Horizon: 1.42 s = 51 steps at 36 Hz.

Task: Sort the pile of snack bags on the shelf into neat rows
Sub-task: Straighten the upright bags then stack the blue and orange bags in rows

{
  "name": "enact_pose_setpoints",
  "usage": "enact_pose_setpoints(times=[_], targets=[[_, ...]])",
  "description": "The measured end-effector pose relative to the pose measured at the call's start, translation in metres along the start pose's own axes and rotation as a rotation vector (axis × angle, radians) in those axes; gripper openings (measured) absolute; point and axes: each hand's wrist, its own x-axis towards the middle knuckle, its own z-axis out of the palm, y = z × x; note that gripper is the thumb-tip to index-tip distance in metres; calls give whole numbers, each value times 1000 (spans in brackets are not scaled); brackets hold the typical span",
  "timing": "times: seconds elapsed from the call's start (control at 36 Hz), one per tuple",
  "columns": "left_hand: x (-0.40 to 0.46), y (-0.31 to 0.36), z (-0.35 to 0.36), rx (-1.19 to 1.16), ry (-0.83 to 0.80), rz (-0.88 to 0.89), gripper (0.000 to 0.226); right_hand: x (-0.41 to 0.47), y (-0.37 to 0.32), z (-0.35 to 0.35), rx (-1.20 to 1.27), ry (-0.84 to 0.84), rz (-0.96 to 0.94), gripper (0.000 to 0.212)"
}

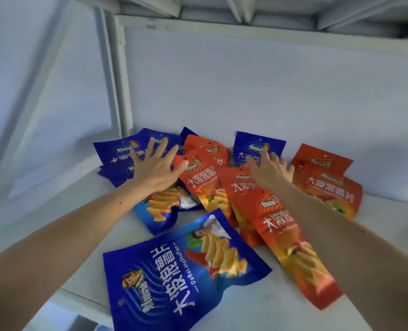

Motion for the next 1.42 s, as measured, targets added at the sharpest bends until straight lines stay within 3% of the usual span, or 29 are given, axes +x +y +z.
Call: enact_pose_setpoints(times=[0.11,0.17,0.25,0.33,0.53,0.81,0.92,1.03,1.19,1.42], targets=[[-25,58,-6,-3,-12,218,78,-12,65,-20,-131,-29,330,84],[-45,82,-6,-7,-129,345,87,-24,87,-26,-30,-81,431,82],[-72,103,4,59,-341,592,92,-30,105,-24,152,-154,536,85],[-80,107,22,205,-354,753,94,-27,106,-15,115,-188,523,86],[-56,100,24,299,-212,638,94,-37,74,-11,323,-205,209,69],[-28,116,13,143,-232,587,99,-75,125,-35,486,-20,237,72],[-26,163,0,138,-247,611,94,-114,164,-59,277,-3,219,51],[-39,218,-2,171,-229,715,92,-146,212,-69,236,3,298,63],[-73,306,10,127,-190,853,82,-190,281,-92,173,10,309,59],[-126,418,25,-18,-273,850,72,-241,372,-126,100,-7,270,57]])
